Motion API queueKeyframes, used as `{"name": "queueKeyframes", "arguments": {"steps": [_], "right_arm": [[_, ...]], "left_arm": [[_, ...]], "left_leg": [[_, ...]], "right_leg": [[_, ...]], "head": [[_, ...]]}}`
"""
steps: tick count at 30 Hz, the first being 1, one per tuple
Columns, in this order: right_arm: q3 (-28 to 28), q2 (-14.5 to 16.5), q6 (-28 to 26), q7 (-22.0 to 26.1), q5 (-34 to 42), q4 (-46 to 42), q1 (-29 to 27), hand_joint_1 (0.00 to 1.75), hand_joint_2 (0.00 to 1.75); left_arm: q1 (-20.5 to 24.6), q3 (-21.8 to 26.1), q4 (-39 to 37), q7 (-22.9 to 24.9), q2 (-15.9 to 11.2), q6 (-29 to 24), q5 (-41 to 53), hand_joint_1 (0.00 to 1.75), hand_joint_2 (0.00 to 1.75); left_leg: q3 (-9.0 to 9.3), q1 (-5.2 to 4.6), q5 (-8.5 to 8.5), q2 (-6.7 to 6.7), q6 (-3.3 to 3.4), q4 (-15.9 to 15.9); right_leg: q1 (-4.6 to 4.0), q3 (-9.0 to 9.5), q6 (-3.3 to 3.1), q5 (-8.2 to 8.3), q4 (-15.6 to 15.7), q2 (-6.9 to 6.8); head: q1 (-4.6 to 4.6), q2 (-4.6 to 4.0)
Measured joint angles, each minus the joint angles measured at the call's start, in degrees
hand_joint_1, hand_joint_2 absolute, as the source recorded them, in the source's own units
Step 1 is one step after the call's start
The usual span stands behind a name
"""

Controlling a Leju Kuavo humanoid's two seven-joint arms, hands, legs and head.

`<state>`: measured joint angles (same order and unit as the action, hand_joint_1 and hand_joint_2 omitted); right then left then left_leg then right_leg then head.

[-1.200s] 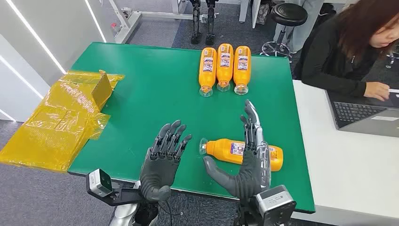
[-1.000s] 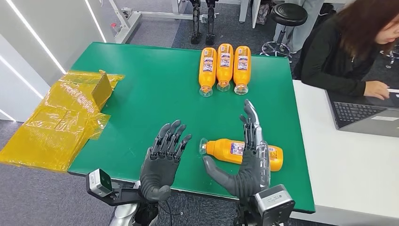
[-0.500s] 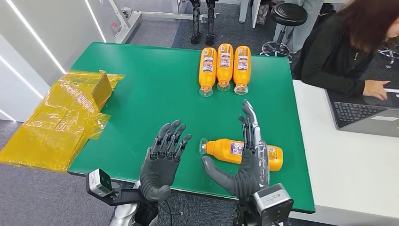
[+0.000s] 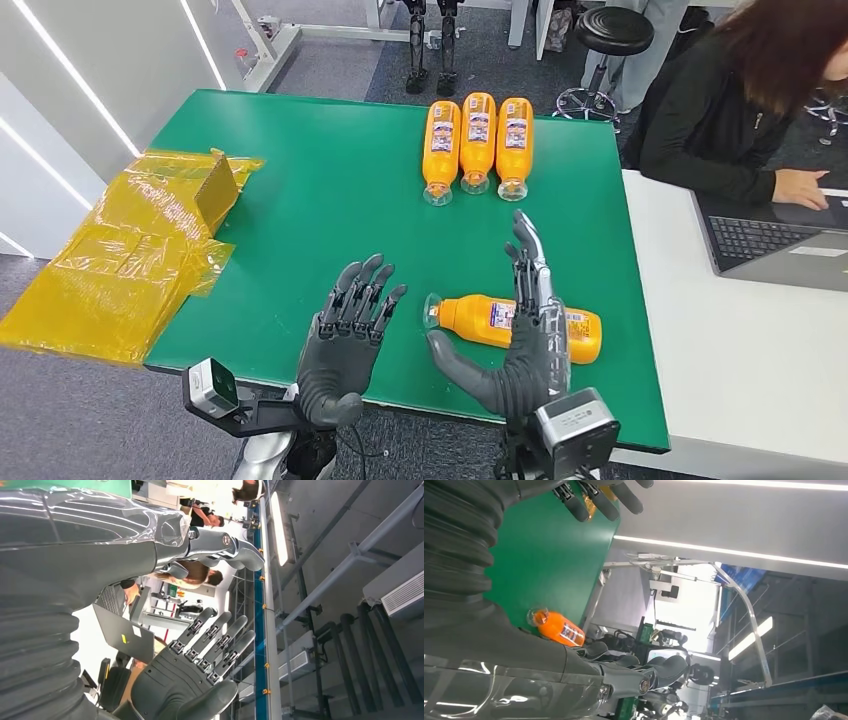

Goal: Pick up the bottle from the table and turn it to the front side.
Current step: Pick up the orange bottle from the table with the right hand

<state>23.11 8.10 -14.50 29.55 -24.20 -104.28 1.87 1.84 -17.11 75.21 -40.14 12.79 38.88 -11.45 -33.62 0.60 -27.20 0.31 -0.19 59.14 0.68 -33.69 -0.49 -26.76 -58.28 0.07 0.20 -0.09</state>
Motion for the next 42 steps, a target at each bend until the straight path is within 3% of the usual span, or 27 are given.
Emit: {"name": "queueKeyframes", "arguments": {"steps": [3,7,15,20,27,36,42], "right_arm": [[0.1,-0.3,1.6,-5.2,-6.1,0.9,1.4,0.00,1.75],[0.2,-2.0,2.7,-11.8,-19.6,4.5,4.5,0.00,1.75],[0.6,-9.4,4.6,-13.6,-28.1,13.3,8.0,0.00,1.75],[2.3,-15.3,9.9,-15.7,-29.3,15.7,11.0,0.00,1.75],[5.7,-21.2,17.7,-16.6,-28.2,20.2,19.0,0.00,1.75],[11.9,-22.7,24.2,-17.9,-23.6,29.4,33.1,0.00,1.75],[13.6,-22.7,24.4,-18.0,-23.3,32.3,36.7,0.00,1.75]], "left_arm": [[0.0,0.0,0.0,0.0,0.0,0.0,0.0,0.00,1.75],[0.0,0.1,0.0,0.0,0.0,0.2,0.4,0.00,1.75],[-1.0,1.3,0.5,0.0,0.0,2.2,1.0,0.00,1.75],[-2.3,1.9,1.2,0.0,0.0,3.5,1.2,0.00,1.75],[-3.3,2.5,1.2,0.0,0.0,4.2,1.3,0.00,1.75],[-3.9,2.9,1.2,0.0,0.0,4.2,1.8,0.00,1.75],[-4.1,3.1,1.2,0.0,0.0,4.2,1.9,0.00,1.75]], "left_leg": [[0.00,0.00,0.00,0.01,0.00,0.0],[0.01,0.00,0.01,0.00,0.01,0.0],[-0.03,-0.01,0.00,-0.13,0.01,0.0],[-0.05,-0.02,0.00,-0.14,0.02,0.0],[-0.03,-0.02,0.03,-0.13,0.04,0.0],[-0.02,-0.01,0.07,-0.17,-0.01,0.1],[-0.04,-0.01,0.07,-0.23,-0.01,0.1]], "right_leg": [[0.00,0.00,0.00,0.00,0.0,0.00],[0.00,0.02,0.00,0.01,0.0,-0.01],[0.01,0.06,0.00,0.02,0.0,-0.11],[0.01,0.05,0.00,0.02,0.0,-0.13],[0.01,0.06,0.00,0.05,0.0,-0.14],[0.01,0.05,-0.02,0.09,0.0,-0.17],[0.01,0.05,-0.01,0.08,0.0,-0.21]], "head": [[0.00,0.00],[0.01,0.00],[0.01,0.00],[0.00,0.00],[0.00,0.00],[0.00,0.00],[-0.01,0.00]]}}
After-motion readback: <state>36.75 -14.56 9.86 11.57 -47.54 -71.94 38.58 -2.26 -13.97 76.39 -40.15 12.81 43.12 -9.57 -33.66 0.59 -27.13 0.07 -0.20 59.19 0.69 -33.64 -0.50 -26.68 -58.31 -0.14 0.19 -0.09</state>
